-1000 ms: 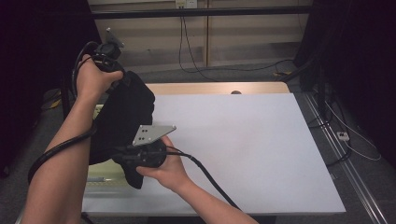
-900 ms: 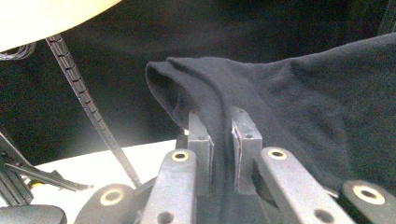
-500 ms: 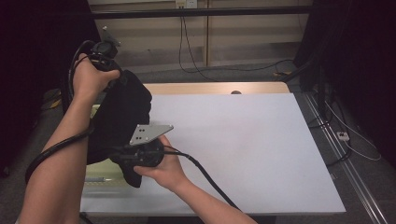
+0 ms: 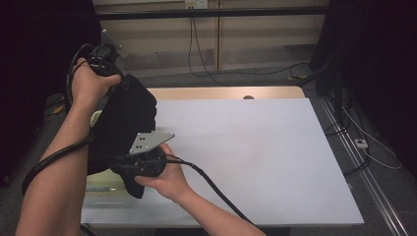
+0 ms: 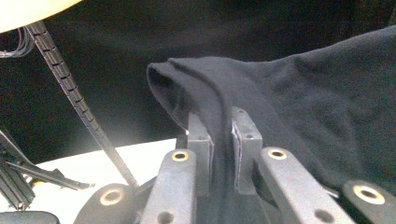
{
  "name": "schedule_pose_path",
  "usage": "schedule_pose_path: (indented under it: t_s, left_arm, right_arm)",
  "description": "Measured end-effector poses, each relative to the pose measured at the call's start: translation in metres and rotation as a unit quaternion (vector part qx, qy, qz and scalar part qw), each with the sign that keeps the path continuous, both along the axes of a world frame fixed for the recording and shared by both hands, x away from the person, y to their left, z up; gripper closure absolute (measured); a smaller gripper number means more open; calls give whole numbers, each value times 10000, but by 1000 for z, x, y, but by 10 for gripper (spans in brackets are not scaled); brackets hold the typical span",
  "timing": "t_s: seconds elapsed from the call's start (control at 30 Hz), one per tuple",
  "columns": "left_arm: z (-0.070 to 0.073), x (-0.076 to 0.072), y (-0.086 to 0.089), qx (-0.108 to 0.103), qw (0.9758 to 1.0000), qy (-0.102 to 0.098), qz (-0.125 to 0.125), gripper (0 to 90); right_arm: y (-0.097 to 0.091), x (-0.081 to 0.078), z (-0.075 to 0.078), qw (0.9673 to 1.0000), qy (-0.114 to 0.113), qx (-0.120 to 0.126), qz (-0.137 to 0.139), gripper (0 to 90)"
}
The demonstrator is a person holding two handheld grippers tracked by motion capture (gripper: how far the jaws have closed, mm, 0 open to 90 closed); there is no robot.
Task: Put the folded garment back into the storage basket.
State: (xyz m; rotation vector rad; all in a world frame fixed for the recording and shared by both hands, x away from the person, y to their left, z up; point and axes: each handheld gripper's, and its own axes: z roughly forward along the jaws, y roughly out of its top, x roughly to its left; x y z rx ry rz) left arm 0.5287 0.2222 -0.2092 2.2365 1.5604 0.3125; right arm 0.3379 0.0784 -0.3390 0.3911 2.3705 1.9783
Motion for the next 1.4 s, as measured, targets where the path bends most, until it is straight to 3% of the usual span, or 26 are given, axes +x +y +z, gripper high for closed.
schedule_pose_path:
  t_s: [0.63, 0.8, 1.4]
  left_arm:
    - [-5, 1, 17, 83, 9999, 11, 148, 835]
    - [-8, 2, 20, 100, 9998, 24, 174, 835]
    - [-6, 1, 25, 196, 9997, 33, 148, 835]
  right_arm:
    - [16, -6, -2, 9998, -155, -106, 68, 809]
    - [18, -4, -5, 9999, -27, -74, 79, 809]
    - [25, -4, 0, 9998, -104, -39, 137, 809]
